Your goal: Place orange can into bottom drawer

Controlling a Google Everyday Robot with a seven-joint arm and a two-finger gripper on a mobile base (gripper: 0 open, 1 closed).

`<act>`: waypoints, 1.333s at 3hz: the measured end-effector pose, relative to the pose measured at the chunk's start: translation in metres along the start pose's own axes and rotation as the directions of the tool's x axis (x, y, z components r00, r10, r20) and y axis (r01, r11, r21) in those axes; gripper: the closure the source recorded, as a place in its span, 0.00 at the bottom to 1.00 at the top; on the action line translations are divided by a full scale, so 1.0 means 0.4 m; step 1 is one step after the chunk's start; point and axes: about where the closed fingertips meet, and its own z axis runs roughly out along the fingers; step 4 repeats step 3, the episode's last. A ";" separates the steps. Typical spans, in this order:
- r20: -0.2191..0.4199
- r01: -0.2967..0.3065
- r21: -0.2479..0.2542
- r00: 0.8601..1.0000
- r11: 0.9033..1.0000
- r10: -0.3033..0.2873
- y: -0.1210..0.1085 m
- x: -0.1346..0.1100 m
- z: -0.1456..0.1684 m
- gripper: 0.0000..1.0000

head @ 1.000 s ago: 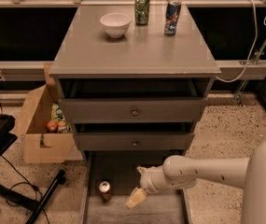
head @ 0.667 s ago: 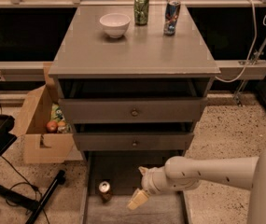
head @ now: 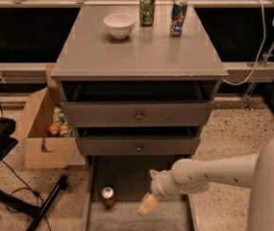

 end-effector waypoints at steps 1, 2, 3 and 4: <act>-0.143 0.046 0.109 0.989 0.993 -0.030 -0.078 0.062 -0.175 0.00; -0.244 0.059 0.228 0.970 0.972 -0.001 -0.143 0.121 -0.371 0.00; -0.299 0.034 0.376 0.950 0.926 0.087 -0.179 0.184 -0.571 0.00; -0.299 0.034 0.376 0.950 0.926 0.087 -0.179 0.184 -0.571 0.00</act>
Offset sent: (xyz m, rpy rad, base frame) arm 0.0160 -0.2398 0.1615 -0.4866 -0.1790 -0.2070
